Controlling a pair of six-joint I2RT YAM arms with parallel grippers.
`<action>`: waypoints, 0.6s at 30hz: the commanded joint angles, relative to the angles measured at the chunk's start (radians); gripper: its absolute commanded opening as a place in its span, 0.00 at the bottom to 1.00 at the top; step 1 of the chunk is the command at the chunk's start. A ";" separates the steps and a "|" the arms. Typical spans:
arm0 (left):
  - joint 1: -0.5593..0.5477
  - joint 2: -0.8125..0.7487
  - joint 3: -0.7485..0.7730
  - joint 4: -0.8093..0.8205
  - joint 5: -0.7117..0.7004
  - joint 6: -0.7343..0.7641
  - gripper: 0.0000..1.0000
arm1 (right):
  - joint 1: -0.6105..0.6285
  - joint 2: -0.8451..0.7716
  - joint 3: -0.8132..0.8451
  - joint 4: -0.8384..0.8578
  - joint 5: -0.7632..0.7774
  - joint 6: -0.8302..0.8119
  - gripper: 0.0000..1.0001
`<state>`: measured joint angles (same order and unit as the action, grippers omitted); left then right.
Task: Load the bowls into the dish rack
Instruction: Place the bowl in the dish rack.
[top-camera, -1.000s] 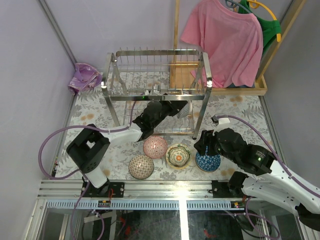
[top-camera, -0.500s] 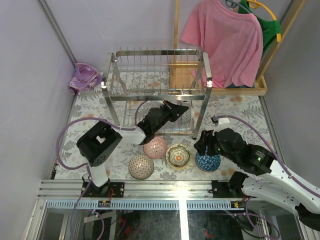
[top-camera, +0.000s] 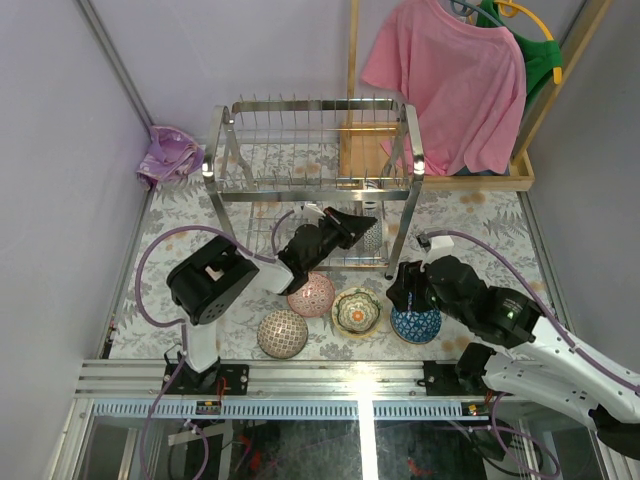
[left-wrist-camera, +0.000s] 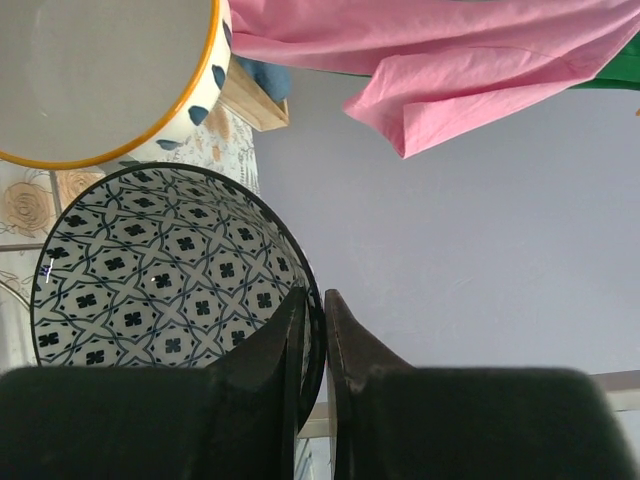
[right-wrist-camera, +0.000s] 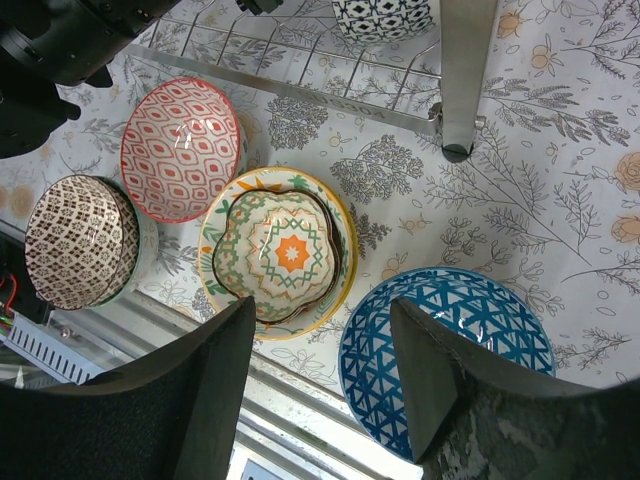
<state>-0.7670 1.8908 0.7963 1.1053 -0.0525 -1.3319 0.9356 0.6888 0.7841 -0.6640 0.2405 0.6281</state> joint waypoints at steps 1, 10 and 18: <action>-0.014 0.030 0.022 0.161 0.012 -0.055 0.00 | -0.005 -0.005 -0.005 0.014 -0.040 -0.029 0.63; -0.026 0.035 0.027 0.132 0.010 -0.048 0.00 | -0.005 -0.015 -0.010 0.008 -0.034 -0.031 0.63; -0.029 -0.042 -0.010 -0.072 -0.011 0.039 0.00 | -0.004 -0.028 -0.020 0.007 -0.034 -0.028 0.63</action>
<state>-0.7795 1.9129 0.7959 1.1202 -0.0570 -1.3483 0.9356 0.6727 0.7681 -0.6613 0.2409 0.6277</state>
